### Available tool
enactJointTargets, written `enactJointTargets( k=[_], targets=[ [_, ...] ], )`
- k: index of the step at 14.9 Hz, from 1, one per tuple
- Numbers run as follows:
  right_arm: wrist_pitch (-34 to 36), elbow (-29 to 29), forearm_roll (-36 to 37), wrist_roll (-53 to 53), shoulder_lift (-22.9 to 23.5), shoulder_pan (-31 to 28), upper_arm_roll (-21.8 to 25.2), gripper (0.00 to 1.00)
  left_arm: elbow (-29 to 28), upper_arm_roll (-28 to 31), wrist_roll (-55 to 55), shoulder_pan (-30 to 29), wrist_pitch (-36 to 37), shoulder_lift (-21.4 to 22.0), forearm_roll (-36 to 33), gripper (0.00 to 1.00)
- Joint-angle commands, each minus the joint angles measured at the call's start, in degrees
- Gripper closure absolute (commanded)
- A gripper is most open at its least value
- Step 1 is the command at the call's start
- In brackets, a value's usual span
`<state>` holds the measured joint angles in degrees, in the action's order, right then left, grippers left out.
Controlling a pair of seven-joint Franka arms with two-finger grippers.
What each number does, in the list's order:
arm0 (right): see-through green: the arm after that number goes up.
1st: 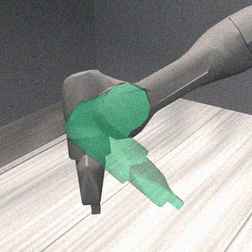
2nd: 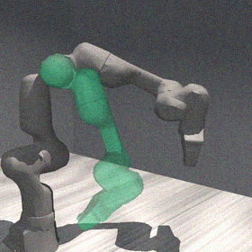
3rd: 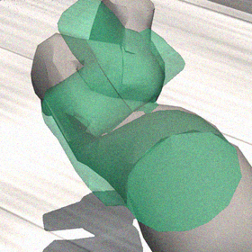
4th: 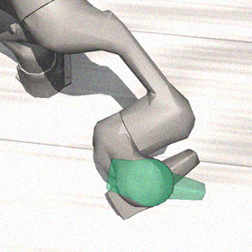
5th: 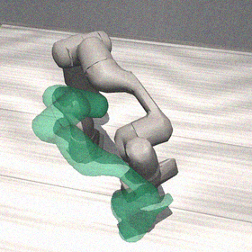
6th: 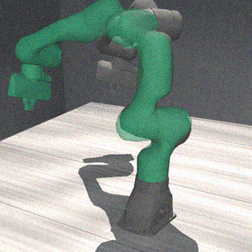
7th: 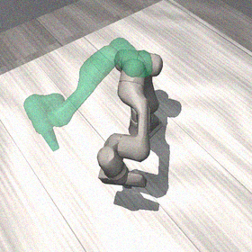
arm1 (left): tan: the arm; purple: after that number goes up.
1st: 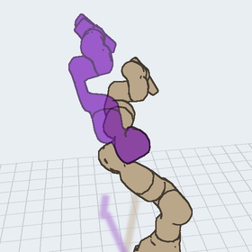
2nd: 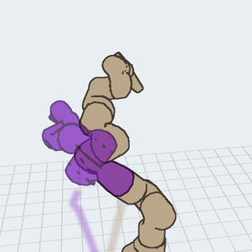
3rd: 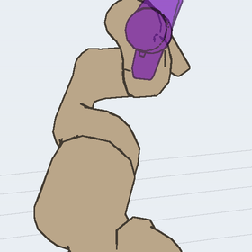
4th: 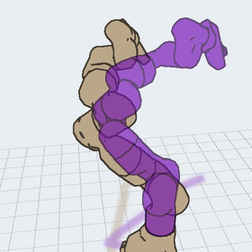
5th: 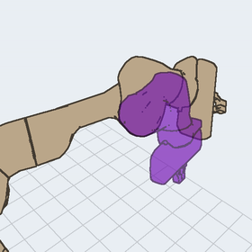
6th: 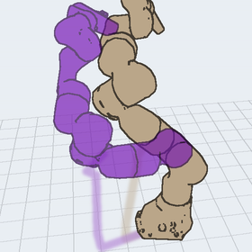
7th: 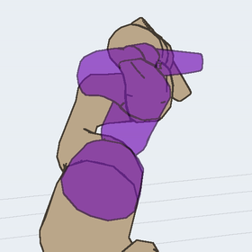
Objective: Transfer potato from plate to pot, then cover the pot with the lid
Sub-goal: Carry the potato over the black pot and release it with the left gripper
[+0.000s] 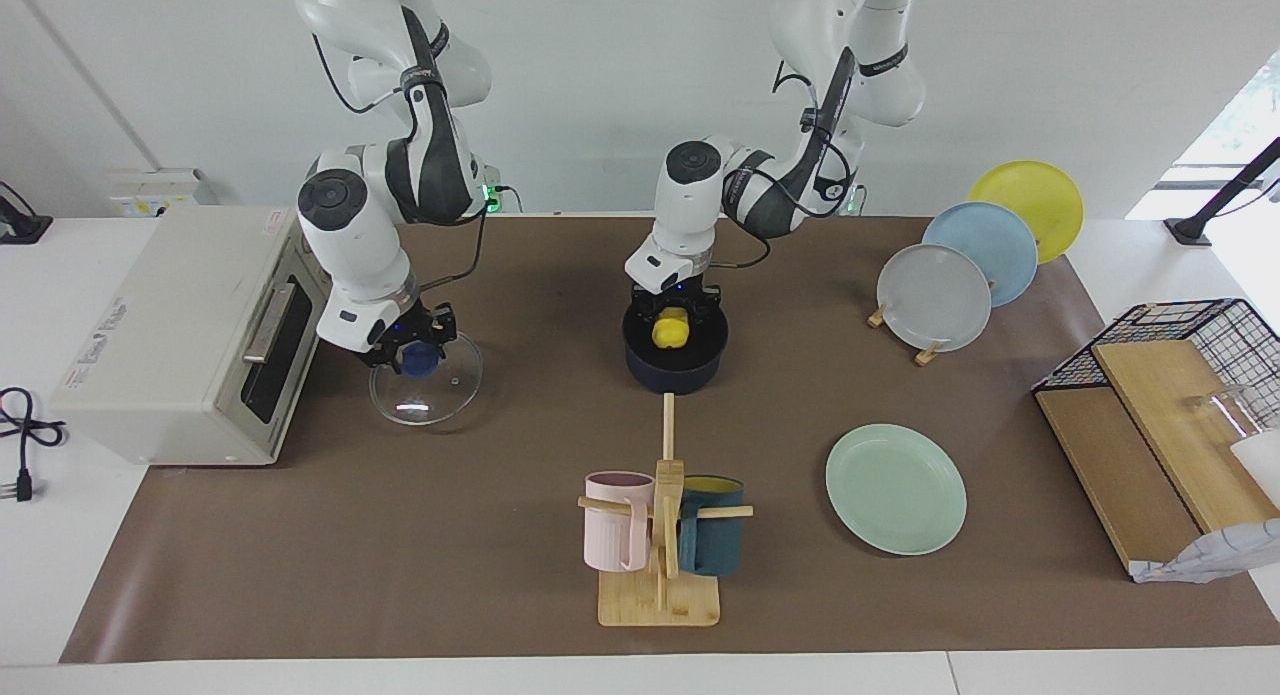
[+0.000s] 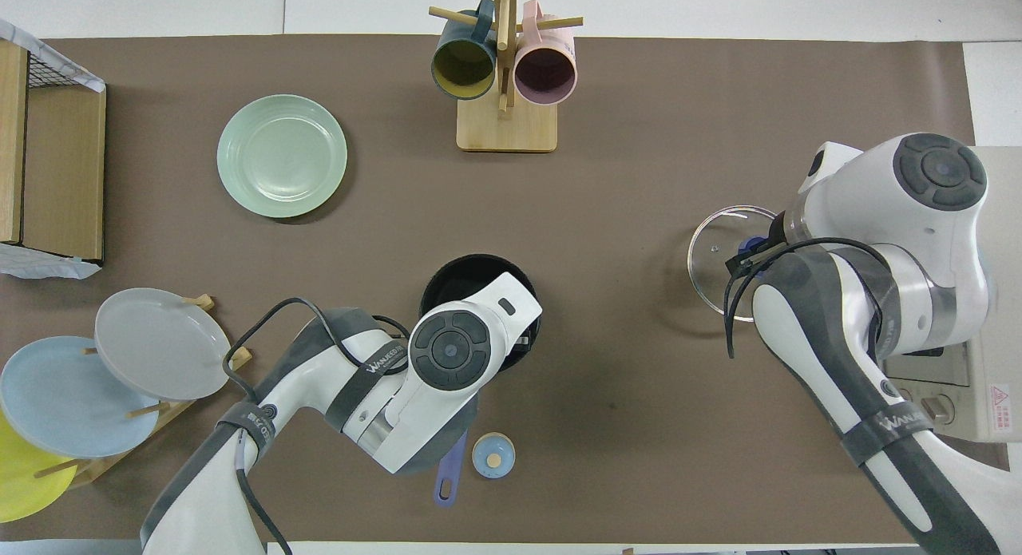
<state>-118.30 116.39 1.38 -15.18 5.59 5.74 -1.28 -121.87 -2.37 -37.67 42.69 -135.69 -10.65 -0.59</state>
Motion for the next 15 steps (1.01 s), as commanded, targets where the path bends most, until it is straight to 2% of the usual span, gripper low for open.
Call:
enactJointTargets(
  k=[1,2,4,5,9,12,15],
  targets=[
    [4.4,-3.6,0.4,1.2,-0.1,1.8,-0.6,0.99,-1.9,1.0,-0.1,1.7,-1.2,0.6,-0.9,0.91],
    [5.3,-4.6,0.4,1.7,0.1,2.9,-0.6,1.0,-1.9,1.0,-0.1,1.7,-1.2,0.7,-0.9,0.61],
    [6.0,-5.0,0.4,4.6,0.1,4.3,-0.6,1.0,-1.9,0.9,0.0,1.5,-1.2,0.6,-1.0,0.34],
    [6.1,-5.0,0.4,5.2,0.1,4.5,-0.6,1.0,-1.9,0.9,-0.1,1.4,-1.2,0.6,-0.9,0.15],
    [6.1,-4.9,0.4,5.4,0.1,4.5,-0.7,1.0,-1.5,0.9,0.3,1.0,-1.3,0.3,-1.0,0.0],
    [6.2,-4.9,0.4,5.6,0.1,4.5,-0.7,1.0,-0.2,1.1,1.1,-0.1,-0.1,0.8,-0.9,0.0],
    [6.7,-4.9,0.4,6.8,0.0,5.0,-0.7,1.0,6.3,1.1,2.7,-3.1,10.1,2.8,-0.6,0.0]
  ],
)
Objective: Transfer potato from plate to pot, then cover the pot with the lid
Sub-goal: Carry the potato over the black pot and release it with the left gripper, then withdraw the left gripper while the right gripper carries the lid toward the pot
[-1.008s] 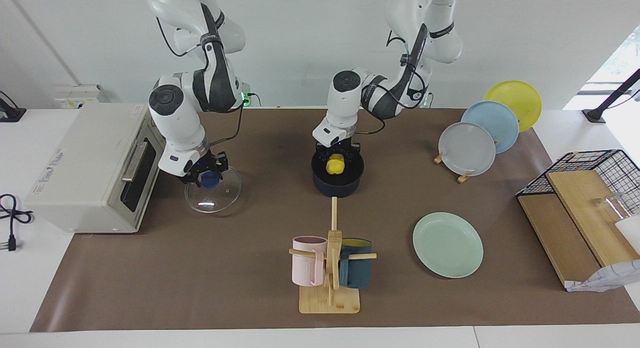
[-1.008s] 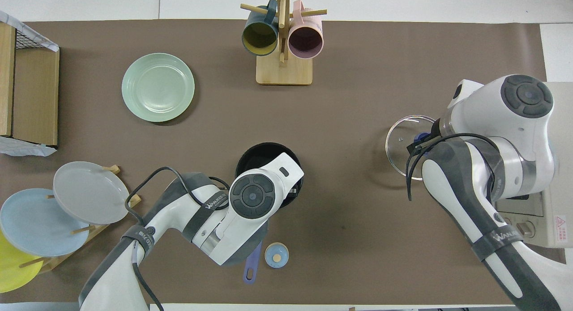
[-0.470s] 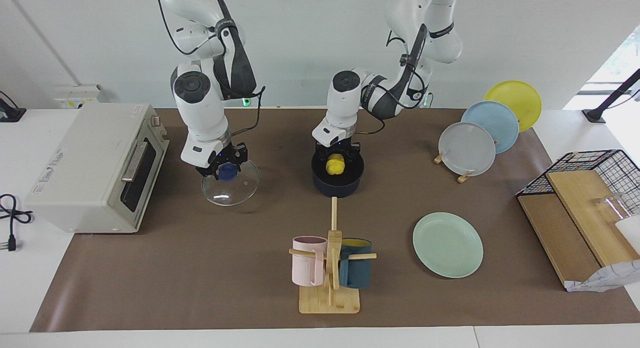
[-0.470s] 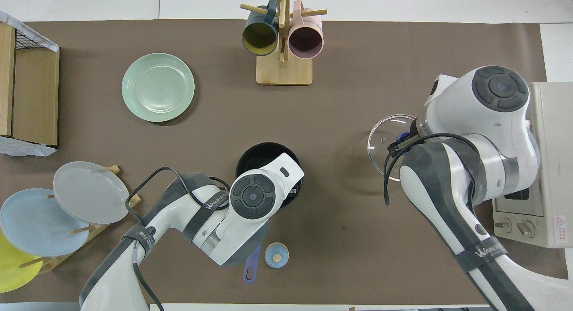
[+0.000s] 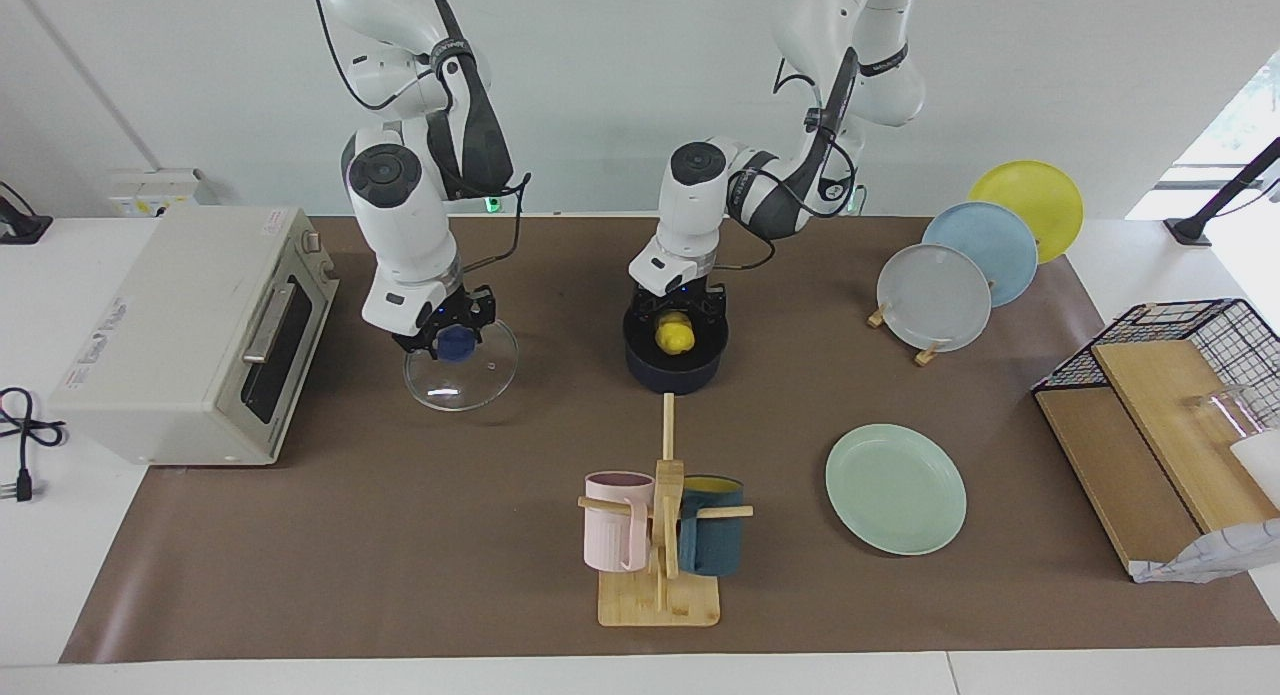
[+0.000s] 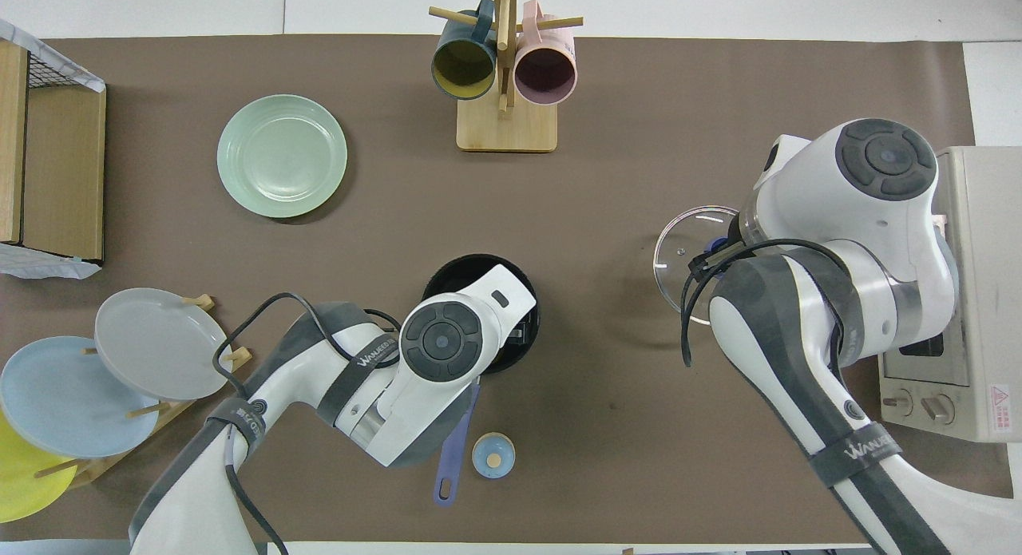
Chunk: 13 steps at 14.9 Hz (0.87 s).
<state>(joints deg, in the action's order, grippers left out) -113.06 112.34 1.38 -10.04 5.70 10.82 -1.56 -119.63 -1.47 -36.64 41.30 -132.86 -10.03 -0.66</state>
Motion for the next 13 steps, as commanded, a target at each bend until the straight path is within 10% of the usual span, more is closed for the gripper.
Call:
enactJointTargets(
  k=[1,13],
  targets=[
    [1.4,-0.8,0.4,1.7,-0.2,0.0,-0.4,1.0,6.2,0.0,2.3,-3.2,10.8,3.1,-0.1,0.0],
    [1.7,-10.3,-0.2,31.4,2.6,19.8,-0.5,1.0,22.2,0.6,25.1,-29.1,37.3,12.8,2.4,0.0]
  ],
)
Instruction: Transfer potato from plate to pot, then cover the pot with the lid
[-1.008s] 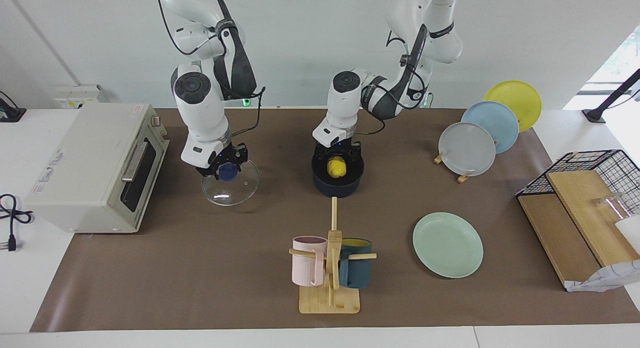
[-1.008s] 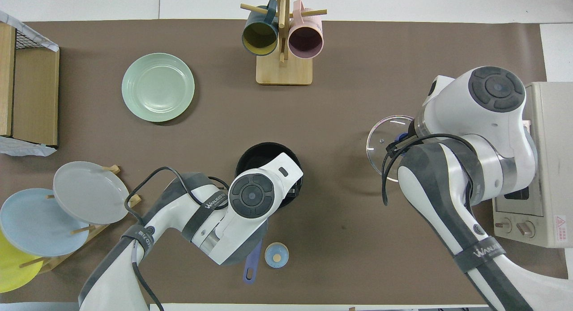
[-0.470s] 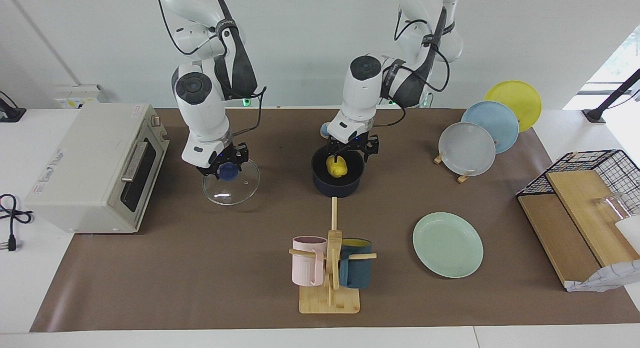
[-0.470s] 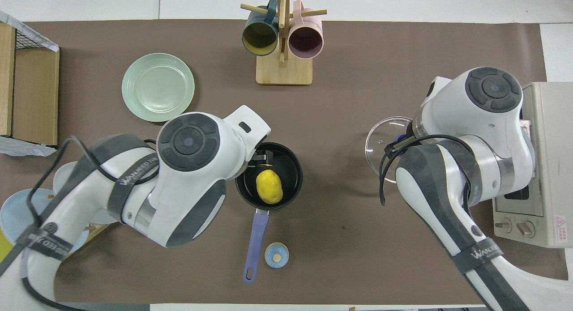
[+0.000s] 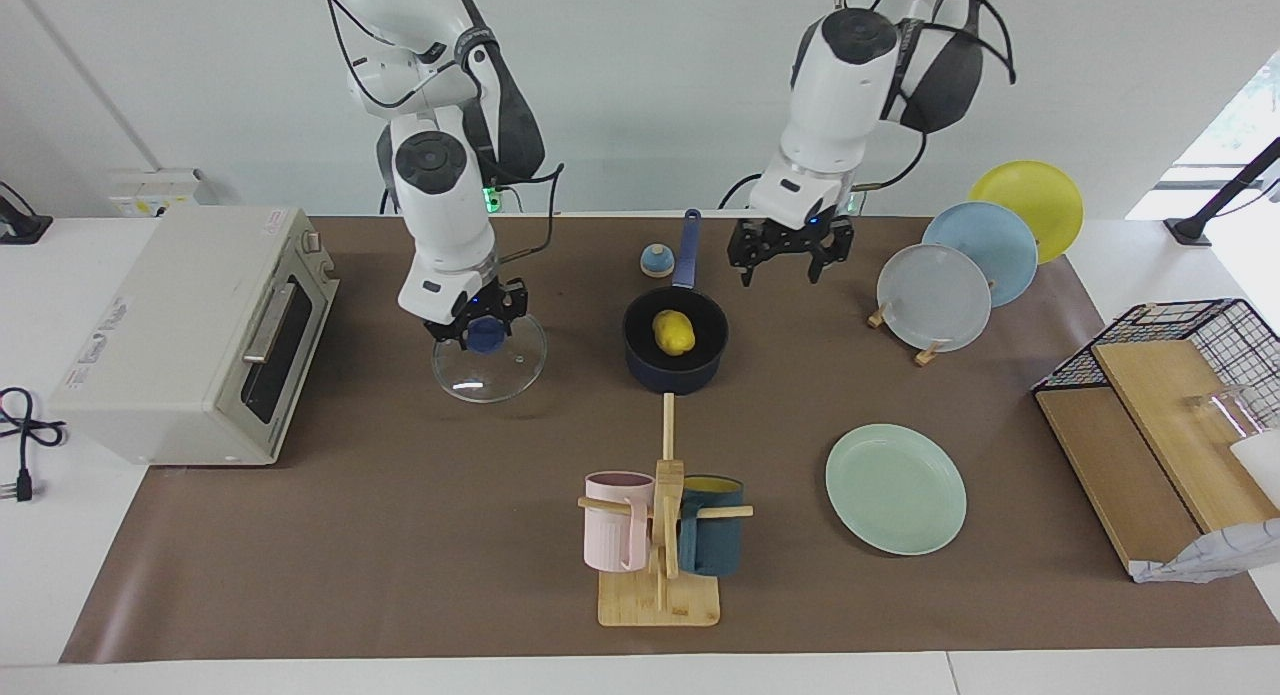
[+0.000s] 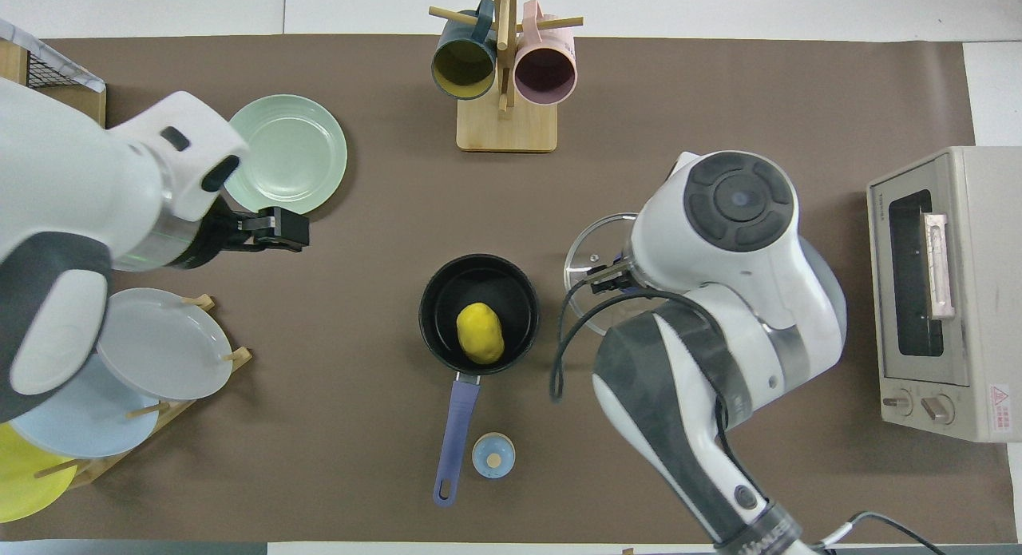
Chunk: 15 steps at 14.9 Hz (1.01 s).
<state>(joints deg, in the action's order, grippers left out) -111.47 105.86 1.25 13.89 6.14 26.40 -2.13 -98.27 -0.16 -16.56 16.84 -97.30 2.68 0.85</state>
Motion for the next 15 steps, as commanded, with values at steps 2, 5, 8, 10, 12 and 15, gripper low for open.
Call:
enactJointTargets(
  k=[2,5,8,10,12,15],
  targets=[
    [-3.2,-4.0,-0.2,13.9,3.3,8.9,0.1,1.0,0.8,-0.8,9.0,-8.4,1.5,0.2,0.6,0.0],
    [-3.7,-9.3,0.5,21.9,7.9,14.3,0.1,1.0,1.9,-0.7,11.6,-11.3,1.9,-0.1,0.4,0.0],
    [-4.4,-9.1,0.9,22.5,9.4,16.0,0.1,1.0,3.2,-0.5,11.5,-12.5,3.3,-0.1,0.0,0.0],
    [-5.1,-9.0,1.0,22.5,9.6,15.4,0.1,1.0,5.4,-0.5,10.9,-12.6,6.7,-0.3,0.0,0.0],
    [-6.7,-8.5,0.8,22.4,9.9,15.4,0.1,1.0,8.1,-0.5,10.8,-11.8,11.6,-0.6,-1.0,0.0],
    [-6.2,-8.5,1.0,22.3,10.9,15.3,0.1,1.0,7.1,-0.8,10.3,-11.9,13.0,0.0,-1.5,0.0]
  ],
)
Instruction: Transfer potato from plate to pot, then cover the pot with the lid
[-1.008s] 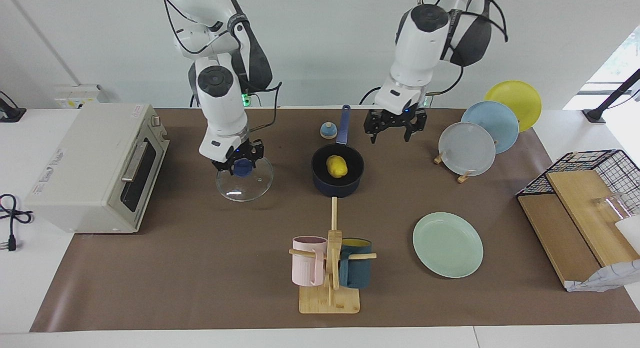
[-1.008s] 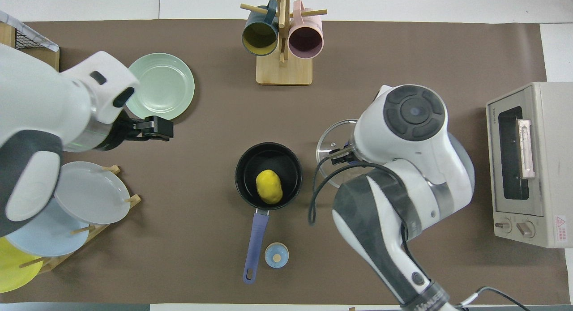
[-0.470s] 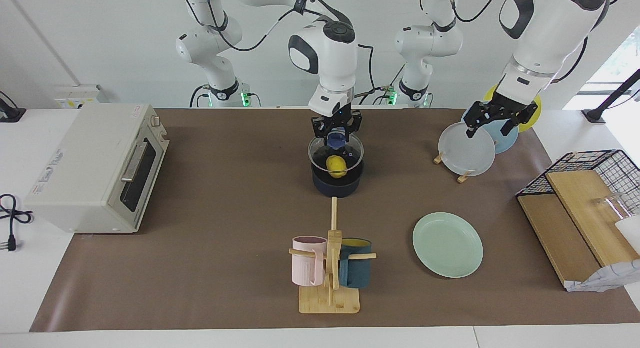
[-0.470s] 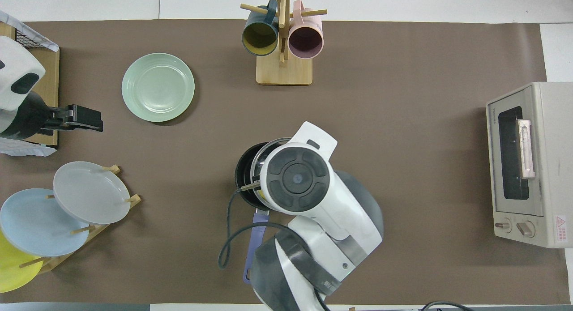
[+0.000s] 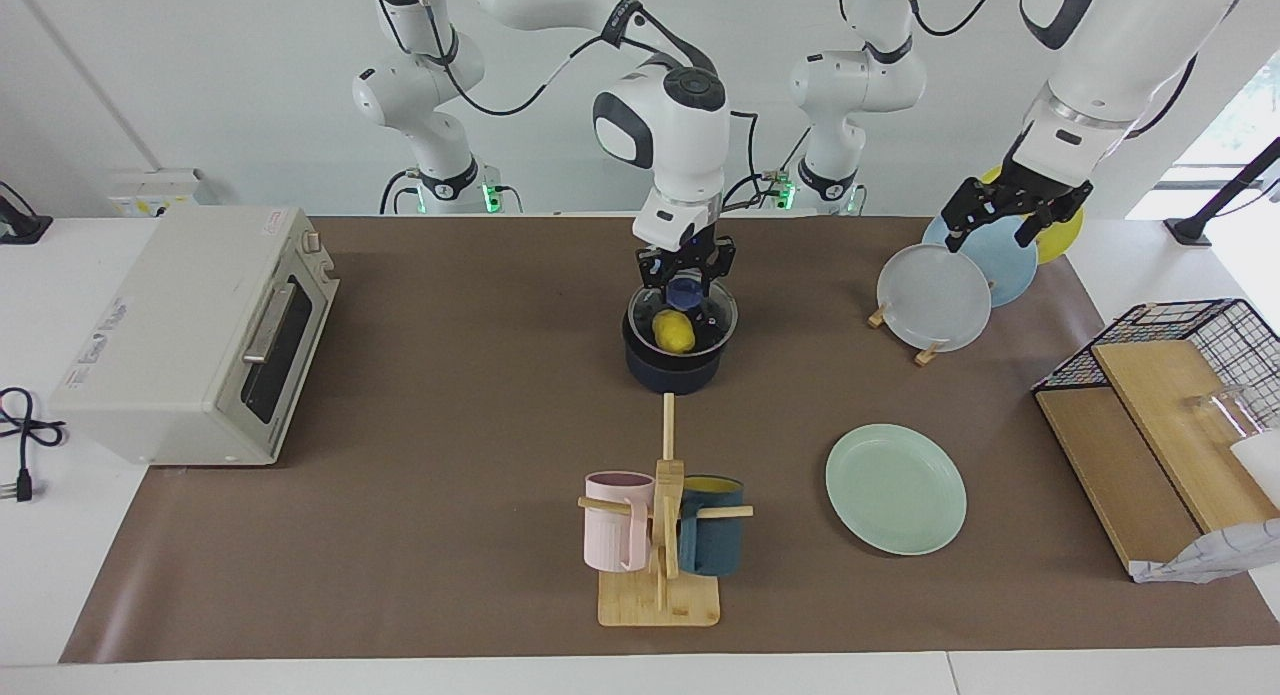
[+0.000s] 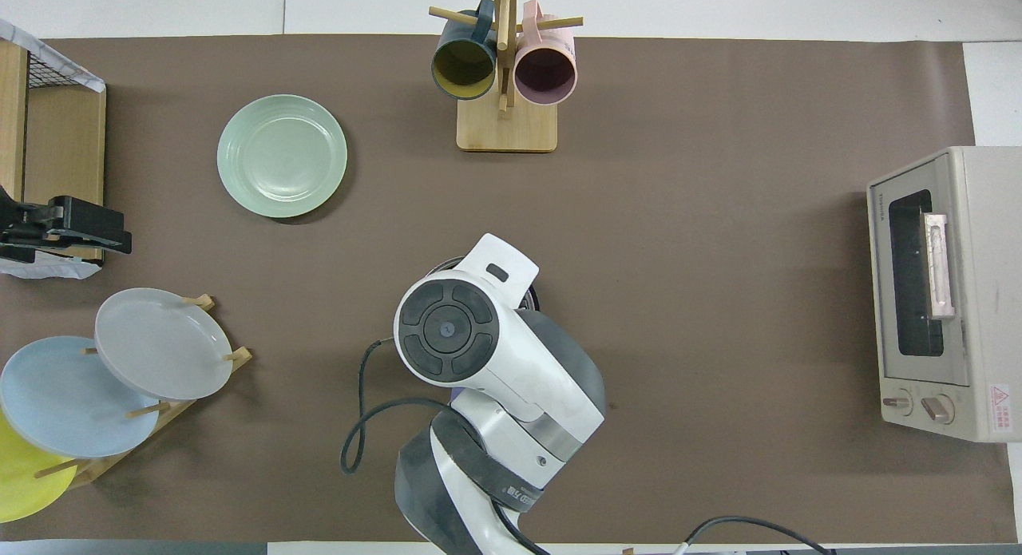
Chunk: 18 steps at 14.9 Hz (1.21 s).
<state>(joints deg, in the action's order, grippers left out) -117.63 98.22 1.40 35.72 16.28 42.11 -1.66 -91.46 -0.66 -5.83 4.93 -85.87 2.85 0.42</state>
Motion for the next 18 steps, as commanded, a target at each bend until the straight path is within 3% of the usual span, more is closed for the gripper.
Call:
enactJointTargets(
  k=[1,7,18],
  targets=[
    [0.2,-0.9,0.8,0.5,0.9,-0.4,-0.4,1.0,-0.4,-0.2,-0.3,-0.3,1.1,0.0,-1.0,0.0],
    [2.3,-0.7,0.7,0.3,0.9,-0.5,-0.4,1.0,-2.6,-0.4,-0.5,-0.4,-5.2,-0.3,1.5,0.0],
    [1.0,-1.5,0.8,0.6,2.1,-0.6,-0.3,1.0,-2.9,-0.3,0.3,0.2,-4.9,-0.7,1.3,0.0]
  ],
)
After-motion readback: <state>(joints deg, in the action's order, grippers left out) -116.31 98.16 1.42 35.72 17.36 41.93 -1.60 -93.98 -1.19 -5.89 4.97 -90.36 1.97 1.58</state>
